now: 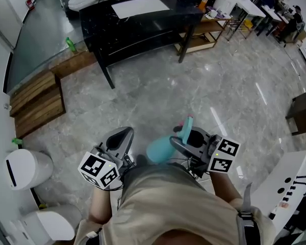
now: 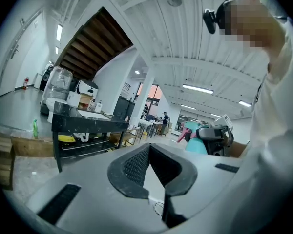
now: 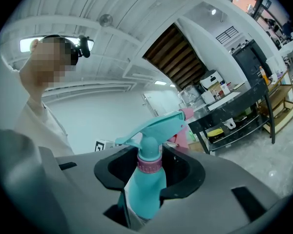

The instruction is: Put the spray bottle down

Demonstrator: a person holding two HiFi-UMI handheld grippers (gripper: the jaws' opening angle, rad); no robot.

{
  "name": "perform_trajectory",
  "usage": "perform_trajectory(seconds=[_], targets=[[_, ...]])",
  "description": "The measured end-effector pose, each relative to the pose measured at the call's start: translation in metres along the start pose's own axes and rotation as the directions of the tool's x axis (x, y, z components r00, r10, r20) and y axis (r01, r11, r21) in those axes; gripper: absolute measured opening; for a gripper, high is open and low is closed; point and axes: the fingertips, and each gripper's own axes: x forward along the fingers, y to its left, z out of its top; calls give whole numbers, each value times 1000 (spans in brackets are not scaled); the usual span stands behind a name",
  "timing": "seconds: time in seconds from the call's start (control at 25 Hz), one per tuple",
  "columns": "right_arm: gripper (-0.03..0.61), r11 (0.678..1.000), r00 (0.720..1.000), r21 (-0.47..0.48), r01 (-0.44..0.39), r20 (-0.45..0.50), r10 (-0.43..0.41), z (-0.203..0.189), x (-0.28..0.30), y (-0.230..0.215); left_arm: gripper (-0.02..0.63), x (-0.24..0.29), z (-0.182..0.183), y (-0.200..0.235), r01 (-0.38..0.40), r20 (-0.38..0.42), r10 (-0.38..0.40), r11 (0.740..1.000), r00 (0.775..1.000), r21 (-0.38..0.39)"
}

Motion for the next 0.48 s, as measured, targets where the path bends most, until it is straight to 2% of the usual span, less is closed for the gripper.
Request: perform_trajectory(seconds=[0.2,0.48], targets=[[161,1000,999,1,-2,34,2,0,26,1,11,-19,-4,26,-15,14,15,1000,1000,-25],[161,998,997,55,-43,63,40,1,39,18,11,-36,-6,34,-5,32,7,999,999,-48]])
